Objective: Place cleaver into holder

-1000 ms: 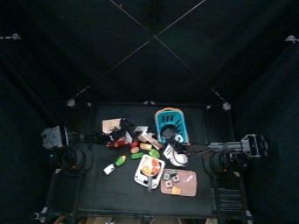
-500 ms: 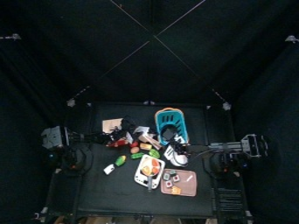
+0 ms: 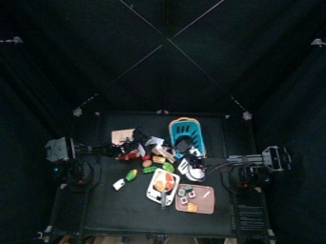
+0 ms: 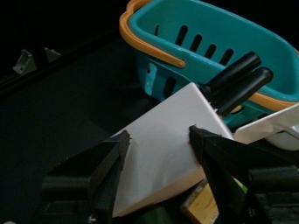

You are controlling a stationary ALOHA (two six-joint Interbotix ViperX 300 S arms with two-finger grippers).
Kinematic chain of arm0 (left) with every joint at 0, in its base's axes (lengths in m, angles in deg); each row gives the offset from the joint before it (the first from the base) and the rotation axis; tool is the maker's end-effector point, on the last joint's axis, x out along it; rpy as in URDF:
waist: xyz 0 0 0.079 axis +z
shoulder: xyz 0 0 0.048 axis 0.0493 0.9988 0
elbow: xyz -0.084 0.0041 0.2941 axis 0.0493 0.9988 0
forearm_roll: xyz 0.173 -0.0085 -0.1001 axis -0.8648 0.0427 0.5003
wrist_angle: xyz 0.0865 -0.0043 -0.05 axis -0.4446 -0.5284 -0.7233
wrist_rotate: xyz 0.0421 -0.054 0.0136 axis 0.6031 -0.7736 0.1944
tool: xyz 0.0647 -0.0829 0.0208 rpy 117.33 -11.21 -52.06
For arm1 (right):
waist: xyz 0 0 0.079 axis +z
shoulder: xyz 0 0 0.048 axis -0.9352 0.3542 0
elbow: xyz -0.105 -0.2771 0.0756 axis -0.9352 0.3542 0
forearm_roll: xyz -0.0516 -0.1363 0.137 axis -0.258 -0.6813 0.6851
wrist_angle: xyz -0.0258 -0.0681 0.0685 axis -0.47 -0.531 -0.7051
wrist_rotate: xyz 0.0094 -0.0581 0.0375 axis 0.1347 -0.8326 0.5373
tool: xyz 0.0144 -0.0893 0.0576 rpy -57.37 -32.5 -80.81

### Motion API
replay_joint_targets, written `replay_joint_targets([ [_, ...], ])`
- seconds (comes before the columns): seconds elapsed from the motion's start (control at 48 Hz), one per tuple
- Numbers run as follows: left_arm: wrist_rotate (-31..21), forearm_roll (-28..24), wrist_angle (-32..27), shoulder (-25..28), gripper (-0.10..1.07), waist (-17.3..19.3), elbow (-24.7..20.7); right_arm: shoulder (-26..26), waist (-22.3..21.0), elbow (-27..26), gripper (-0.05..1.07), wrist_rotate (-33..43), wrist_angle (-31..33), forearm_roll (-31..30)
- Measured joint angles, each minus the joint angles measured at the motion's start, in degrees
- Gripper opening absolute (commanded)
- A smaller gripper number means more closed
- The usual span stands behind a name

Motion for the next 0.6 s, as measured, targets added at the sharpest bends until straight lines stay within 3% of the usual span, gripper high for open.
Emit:
replay_joint_targets([
  [0.292,0.0,0.0,0.0,0.09,0.92,0.0,0.0,2.64,-2.11,-3.69,0.5,-11.07,2.55,10.28],
  [0.604,-0.09,-0.09,-0.35,0.09,0.92,0.0,0.09,2.64,-4.39,-4.83,0.5,-11.69,2.99,11.51],
])
